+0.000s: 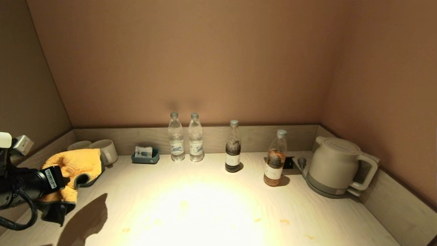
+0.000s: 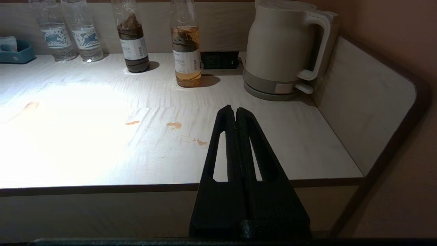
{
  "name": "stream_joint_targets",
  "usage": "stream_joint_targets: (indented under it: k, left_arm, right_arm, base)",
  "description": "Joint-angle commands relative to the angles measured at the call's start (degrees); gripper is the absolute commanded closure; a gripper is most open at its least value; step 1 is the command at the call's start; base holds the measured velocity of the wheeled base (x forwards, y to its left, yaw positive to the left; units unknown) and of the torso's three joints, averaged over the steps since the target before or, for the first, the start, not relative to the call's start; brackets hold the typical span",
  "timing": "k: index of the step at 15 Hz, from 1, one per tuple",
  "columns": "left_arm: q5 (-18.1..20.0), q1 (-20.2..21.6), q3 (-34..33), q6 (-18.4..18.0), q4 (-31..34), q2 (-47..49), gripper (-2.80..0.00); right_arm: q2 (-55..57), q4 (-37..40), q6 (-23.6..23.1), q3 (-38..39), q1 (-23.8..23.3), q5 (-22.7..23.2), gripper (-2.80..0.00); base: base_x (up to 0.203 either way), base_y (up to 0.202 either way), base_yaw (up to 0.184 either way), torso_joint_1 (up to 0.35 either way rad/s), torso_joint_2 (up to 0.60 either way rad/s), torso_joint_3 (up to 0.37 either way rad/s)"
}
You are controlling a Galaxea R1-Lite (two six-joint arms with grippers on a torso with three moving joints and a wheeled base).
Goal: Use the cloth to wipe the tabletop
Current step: Sweep the stains on the table
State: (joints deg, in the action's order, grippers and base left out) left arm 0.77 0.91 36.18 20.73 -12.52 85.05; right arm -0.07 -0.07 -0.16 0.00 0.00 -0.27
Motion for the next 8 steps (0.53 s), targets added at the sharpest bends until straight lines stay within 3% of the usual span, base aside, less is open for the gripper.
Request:
stream_joint_targets:
  k: [1, 3, 8]
  left_arm:
    - [5.36, -0.88, -1.14, -1.30, -0.30, 0.48, 0.00]
    - [5.20, -1.00, -1.02, -5.80, -0.50, 3.37, 0.00]
    - [3.76, -0.28, -1.26, -9.98, -5.27, 11.38, 0.00]
  right_arm:
    - [0.07, -0.01, -0.02, 0.00, 0.00, 0.00, 0.00]
    - [0.07, -0.01, -0.02, 0.00, 0.00, 0.00, 0.00]
    - [0.07, -0.01, -0.02, 0.00, 0.00, 0.00, 0.00]
  base:
    - [0.000, 0.000, 0.000, 0.000, 0.00, 0.000]
    - [0.000, 0.000, 0.000, 0.000, 0.00, 0.000]
    - [0.000, 0.000, 0.000, 0.000, 0.00, 0.000]
